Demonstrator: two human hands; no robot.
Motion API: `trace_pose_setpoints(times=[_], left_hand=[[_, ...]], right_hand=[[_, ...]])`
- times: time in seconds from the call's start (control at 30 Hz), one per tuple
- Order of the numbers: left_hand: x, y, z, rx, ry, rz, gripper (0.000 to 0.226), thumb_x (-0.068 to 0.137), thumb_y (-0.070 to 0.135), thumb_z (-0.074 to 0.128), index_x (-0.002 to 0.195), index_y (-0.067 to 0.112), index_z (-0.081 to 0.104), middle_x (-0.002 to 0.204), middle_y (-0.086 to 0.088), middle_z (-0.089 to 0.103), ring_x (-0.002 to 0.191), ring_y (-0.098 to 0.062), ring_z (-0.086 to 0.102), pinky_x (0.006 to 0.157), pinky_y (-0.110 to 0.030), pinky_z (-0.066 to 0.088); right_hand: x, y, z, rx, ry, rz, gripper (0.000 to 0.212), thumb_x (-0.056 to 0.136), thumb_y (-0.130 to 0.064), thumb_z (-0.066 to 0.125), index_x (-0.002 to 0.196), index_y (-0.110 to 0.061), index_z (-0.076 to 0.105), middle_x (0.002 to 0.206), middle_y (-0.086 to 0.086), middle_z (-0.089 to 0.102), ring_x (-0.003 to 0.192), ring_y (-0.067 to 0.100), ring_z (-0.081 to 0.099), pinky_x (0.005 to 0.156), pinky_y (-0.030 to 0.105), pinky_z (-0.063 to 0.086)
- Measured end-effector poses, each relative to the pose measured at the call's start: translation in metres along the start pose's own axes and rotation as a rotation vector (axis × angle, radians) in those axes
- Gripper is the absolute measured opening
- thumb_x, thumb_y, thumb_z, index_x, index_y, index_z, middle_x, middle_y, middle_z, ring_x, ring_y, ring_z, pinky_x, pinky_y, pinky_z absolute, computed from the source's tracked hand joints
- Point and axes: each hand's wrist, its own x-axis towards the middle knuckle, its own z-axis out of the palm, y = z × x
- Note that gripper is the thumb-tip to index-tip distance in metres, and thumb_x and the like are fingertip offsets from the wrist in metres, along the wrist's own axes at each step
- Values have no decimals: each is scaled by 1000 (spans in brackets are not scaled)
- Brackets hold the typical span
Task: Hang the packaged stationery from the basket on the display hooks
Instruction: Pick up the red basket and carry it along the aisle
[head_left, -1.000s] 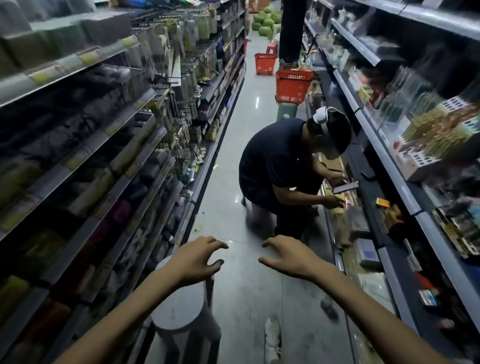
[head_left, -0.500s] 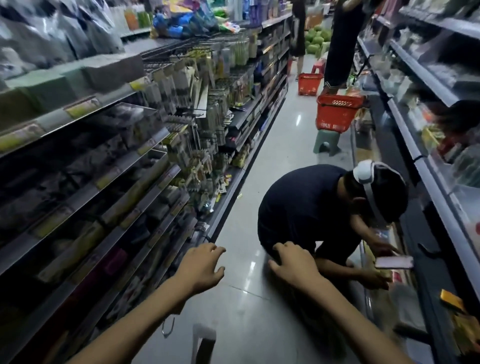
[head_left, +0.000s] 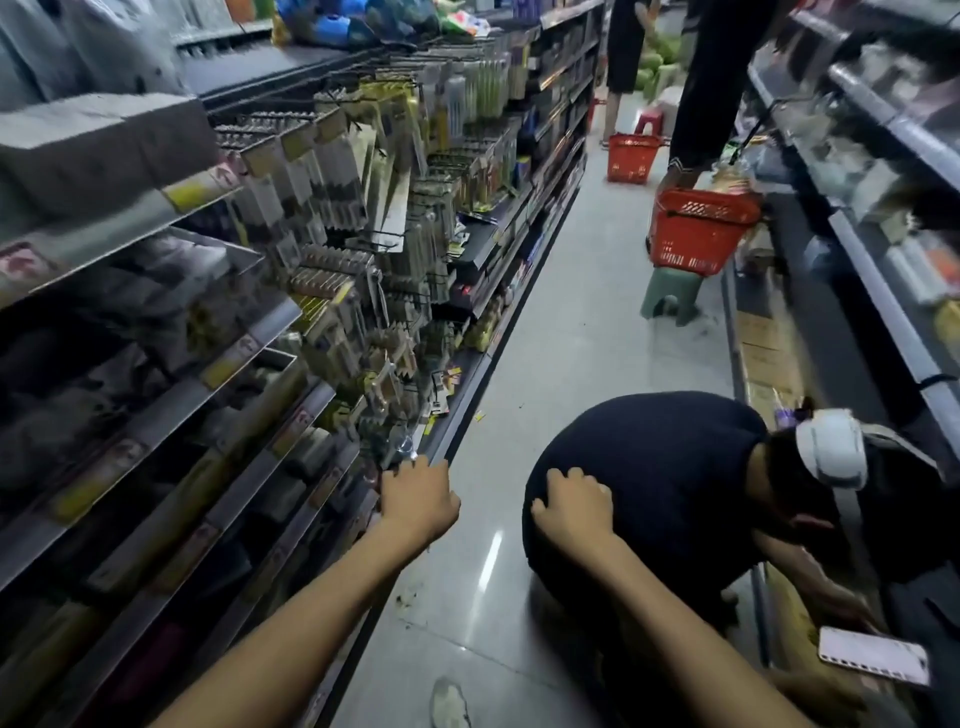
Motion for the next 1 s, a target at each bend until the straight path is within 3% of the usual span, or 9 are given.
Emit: trace_pose_setpoints(times=[0.13, 0.3, 0.6, 1.0], left_hand=[[85, -5, -25, -51, -10, -7, 43, 99, 31, 47, 138, 14, 52, 142, -14, 55, 134, -35, 51, 108, -49, 42], [183, -3, -51, -70, -23, -37, 39, 96, 29, 48, 130, 13, 57, 136, -14, 60, 126, -34, 57, 103, -44, 45], [393, 54, -96, -66, 0, 36, 42, 100, 35, 47, 134, 13, 56, 137, -13, 59, 128, -35, 55, 101, -46, 45], [638, 133, -208, -77, 21, 193, 43, 97, 37, 50, 135, 15, 57, 132, -13, 61, 123, -35, 57, 98, -45, 47]], right_hand=[[88, -22, -20, 50, -11, 68, 40, 100, -40, 46, 130, -15, 57, 131, 10, 58, 118, 30, 57, 100, 42, 44], [181, -24, -43, 58, 24, 118, 33, 100, -32, 44, 123, -14, 59, 121, 9, 61, 110, 28, 59, 91, 40, 44], [383, 13, -74, 186, 65, 232, 37, 98, -20, 44, 132, -12, 58, 124, 10, 61, 111, 30, 59, 91, 39, 45], [611, 88, -158, 269, 49, 286, 46, 105, -41, 40, 142, -15, 52, 133, 11, 58, 121, 30, 55, 99, 40, 42]])
